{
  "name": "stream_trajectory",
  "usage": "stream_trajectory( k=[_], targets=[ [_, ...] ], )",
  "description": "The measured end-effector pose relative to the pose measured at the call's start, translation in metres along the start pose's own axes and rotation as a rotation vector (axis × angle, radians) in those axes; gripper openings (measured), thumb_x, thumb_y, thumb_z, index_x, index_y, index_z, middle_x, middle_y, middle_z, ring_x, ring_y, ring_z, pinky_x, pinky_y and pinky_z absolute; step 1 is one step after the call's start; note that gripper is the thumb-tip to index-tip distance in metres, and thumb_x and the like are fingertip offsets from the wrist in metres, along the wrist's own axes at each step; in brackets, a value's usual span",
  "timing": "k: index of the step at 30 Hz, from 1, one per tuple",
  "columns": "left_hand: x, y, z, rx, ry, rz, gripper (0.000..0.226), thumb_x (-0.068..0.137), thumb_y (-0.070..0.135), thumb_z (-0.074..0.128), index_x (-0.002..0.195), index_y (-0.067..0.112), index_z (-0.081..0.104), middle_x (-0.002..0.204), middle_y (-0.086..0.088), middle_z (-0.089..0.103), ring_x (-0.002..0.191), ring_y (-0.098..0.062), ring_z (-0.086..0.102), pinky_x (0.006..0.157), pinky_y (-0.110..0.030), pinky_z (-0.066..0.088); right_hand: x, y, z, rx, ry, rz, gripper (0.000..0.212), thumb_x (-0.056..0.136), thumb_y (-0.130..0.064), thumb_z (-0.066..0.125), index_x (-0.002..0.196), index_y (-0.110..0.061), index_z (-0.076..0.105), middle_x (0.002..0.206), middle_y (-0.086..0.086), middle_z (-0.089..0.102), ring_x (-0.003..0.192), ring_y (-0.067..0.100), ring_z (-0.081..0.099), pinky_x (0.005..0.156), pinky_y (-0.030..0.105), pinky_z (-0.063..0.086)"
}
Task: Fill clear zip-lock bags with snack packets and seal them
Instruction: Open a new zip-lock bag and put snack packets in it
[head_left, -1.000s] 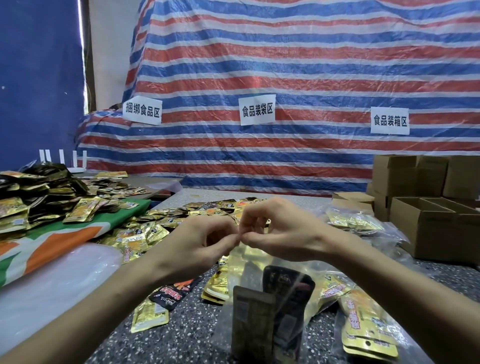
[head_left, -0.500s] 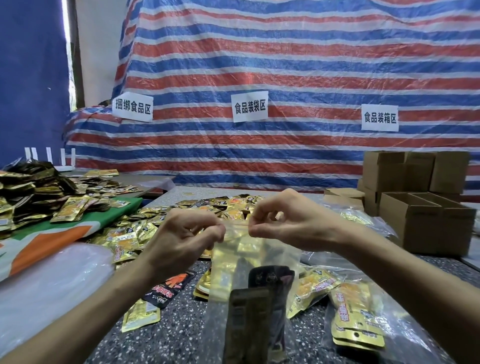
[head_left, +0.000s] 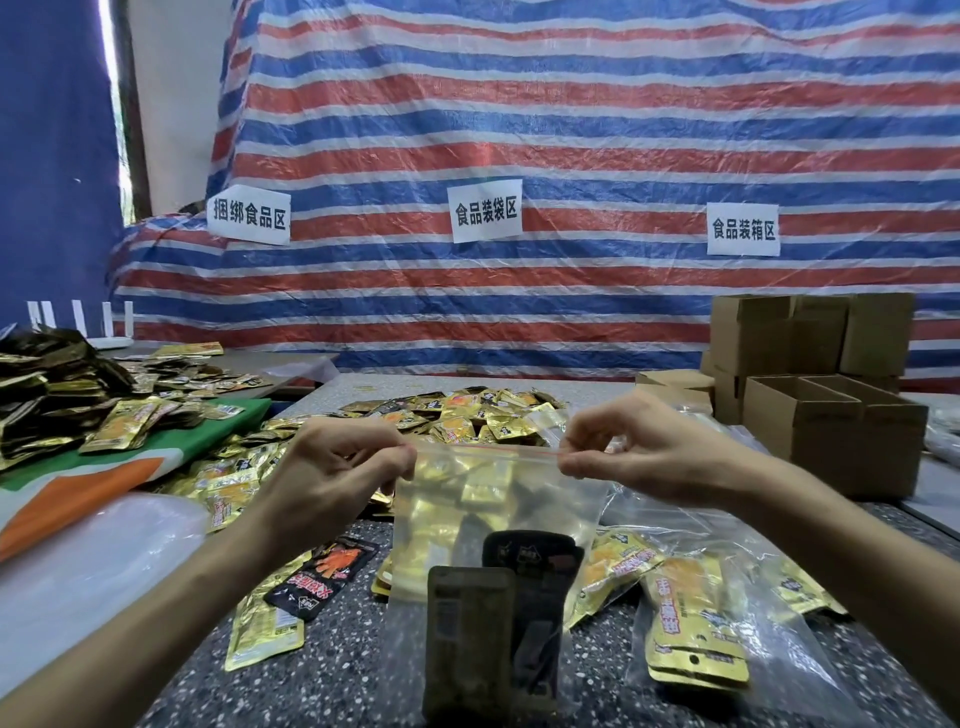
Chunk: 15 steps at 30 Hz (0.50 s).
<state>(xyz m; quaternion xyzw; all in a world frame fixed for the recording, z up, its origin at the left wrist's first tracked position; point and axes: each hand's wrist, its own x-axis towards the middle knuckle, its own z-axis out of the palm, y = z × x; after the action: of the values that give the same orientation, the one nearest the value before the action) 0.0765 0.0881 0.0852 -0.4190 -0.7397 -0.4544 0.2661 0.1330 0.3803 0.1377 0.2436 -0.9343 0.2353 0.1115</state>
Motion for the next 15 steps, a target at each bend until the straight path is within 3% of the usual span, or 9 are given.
stream_trajectory(
  k=[5,11,15],
  targets=[
    [0.000,-0.002,0.000,-0.011,0.005,-0.011,0.028,0.083,0.036,0.058,0.068,0.017,0.073,0.064,-0.004,0.066,0.058,-0.022,0.060,0.051,-0.039,0.044,-0.011,0.011,-0.004,0.021,0.005,0.018,0.013,0.093,-0.023,0.067,0.088,-0.012,0.073,0.082,0.000,0.068,0.077,0.011,0.060,0.072,0.025,0.047],
    [-0.002,-0.004,-0.003,-0.022,0.003,-0.043,0.033,0.083,0.039,0.059,0.073,0.011,0.075,0.066,-0.006,0.068,0.061,-0.023,0.062,0.052,-0.042,0.047,-0.021,0.024,-0.008,0.071,0.036,0.040,0.007,0.090,-0.021,0.071,0.088,-0.016,0.075,0.081,-0.006,0.071,0.077,0.005,0.063,0.072,0.019,0.050],
    [-0.001,0.001,0.001,0.003,0.005,-0.043,0.032,0.082,0.043,0.059,0.072,0.016,0.073,0.065,-0.004,0.066,0.061,-0.027,0.060,0.053,-0.046,0.046,-0.025,0.029,-0.007,0.148,0.070,0.058,0.004,0.086,-0.018,0.075,0.084,-0.015,0.076,0.081,-0.009,0.074,0.076,0.004,0.066,0.071,0.018,0.049]
  ],
)
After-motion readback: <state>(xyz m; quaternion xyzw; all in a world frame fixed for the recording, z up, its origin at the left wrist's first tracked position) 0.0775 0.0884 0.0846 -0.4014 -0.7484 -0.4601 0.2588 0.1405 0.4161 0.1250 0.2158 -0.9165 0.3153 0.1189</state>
